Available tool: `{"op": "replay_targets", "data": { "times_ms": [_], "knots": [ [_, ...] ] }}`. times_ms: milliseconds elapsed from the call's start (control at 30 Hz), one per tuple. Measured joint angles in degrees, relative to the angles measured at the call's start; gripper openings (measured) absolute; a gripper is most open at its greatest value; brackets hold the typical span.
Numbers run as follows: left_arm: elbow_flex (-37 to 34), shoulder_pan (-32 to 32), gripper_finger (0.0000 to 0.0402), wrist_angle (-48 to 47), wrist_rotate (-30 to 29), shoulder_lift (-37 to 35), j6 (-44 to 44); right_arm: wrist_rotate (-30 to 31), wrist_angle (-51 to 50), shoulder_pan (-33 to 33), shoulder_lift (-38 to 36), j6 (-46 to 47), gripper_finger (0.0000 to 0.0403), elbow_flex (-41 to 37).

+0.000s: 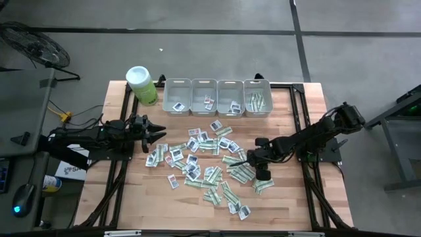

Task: Pick & Place First Aid Supplies
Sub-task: Put the alcohol pad into the left gray bin

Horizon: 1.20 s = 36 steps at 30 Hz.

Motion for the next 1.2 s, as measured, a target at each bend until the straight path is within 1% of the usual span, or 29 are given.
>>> {"op": "replay_targets", "data": {
  "times_ms": [167, 333, 433, 600, 700, 800, 967, 1100, 1200],
  "knots": [
    [0.0, 0.0, 0.015, 0.0, 0.0, 0.0, 0.0, 0.2, 0.0, 0.0, 0.0, 0.1, 0.007, 0.0],
    [0.0, 0.0, 0.015, 0.0, 0.0, 0.0, 0.0, 0.5, 0.0, -0.1, 0.1, 2.9, 0.003, 0.0],
    [0.0, 0.0, 0.015, 0.0, 0.0, 0.0, 0.0, 0.3, 0.0, -0.1, 0.1, 2.9, 0.0007, 0.0],
    [0.0, 0.0, 0.015, 0.0, 0.0, 0.0, 0.0, 0.7, -1.3, -0.1, 0.2, 2.7, 0.0004, 1.8],
    [0.0, 0.0, 0.015, 0.0, 0.0, 0.0, 0.0, 2.3, -4.2, -0.1, 0.4, 2.6, 0.0002, 3.8],
    [0.0, 0.0, 0.015, 0.0, 0.0, 0.0, 0.0, 4.1, -8.0, -0.2, 0.4, 2.6, 0.0001, 6.5],
    [0.0, 0.0, 0.015, 0.0, 0.0, 0.0, 0.0, 7.3, -18.7, -0.3, 0.3, 2.1, 0.0001, 10.6],
    [0.0, 0.0, 0.015, 0.0, 0.0, 0.0, 0.0, 11.4, -25.9, -1.6, 0.3, -2.6, 0.0001, 13.6],
    [0.0, 0.0, 0.015, 0.0, 0.0, 0.0, 0.0, 14.1, -27.6, -3.7, 0.2, -9.6, 0.0, 15.7]
  ]
}}
